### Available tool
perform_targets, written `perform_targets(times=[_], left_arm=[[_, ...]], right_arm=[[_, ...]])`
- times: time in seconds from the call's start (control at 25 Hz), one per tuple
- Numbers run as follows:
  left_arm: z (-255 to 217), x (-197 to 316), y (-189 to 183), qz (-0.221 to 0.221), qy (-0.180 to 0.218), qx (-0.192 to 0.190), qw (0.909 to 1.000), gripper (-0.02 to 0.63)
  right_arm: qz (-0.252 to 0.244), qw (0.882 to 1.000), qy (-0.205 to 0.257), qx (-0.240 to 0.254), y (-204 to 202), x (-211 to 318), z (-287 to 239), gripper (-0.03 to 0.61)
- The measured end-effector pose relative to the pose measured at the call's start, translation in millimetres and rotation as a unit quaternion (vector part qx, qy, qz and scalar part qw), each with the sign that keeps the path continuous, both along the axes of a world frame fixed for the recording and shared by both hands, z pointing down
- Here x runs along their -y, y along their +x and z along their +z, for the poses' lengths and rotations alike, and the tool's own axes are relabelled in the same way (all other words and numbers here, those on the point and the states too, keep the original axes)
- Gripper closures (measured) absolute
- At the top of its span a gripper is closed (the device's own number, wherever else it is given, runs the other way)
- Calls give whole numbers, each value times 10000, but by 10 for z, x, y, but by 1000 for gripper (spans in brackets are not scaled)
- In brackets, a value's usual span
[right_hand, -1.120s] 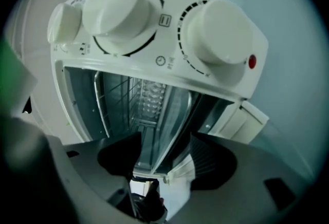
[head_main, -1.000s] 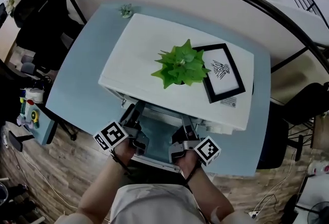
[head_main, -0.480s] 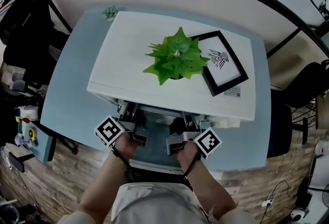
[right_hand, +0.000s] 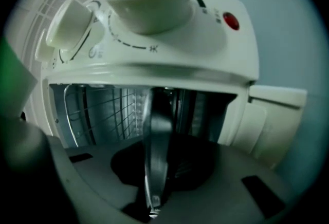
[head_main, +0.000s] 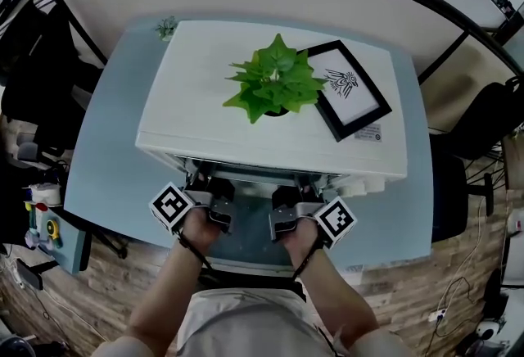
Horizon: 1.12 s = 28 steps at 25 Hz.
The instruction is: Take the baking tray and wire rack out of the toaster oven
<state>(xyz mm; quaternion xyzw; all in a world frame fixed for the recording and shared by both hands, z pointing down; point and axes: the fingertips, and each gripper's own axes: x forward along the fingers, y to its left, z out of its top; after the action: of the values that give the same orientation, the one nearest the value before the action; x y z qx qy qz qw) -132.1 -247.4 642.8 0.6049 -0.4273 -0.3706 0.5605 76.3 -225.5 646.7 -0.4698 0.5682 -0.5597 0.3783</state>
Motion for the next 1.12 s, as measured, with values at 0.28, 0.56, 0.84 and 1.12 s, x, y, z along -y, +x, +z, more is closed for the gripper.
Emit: perform_targets(times=[0.28,0.56,0.84,1.12], left_arm=[[-14,-305,16,284,-199,264,9990,545],[7,-786,-26,457,-550,350,9968,558],[-111,-1254,-68,486,-820,292,9950,561],[-197,-1740,-120,526,-1241,116,9908,561]], right_arm=[[-35,9992,-386,48,-50,-303,-2,532],[-155,9957,-918,15,-122,-793,19,552],[-306,9905,-1340,27,-186,-1277,-83,551],[-558,9845,-1659,-54,-248,-1730,-271,555]])
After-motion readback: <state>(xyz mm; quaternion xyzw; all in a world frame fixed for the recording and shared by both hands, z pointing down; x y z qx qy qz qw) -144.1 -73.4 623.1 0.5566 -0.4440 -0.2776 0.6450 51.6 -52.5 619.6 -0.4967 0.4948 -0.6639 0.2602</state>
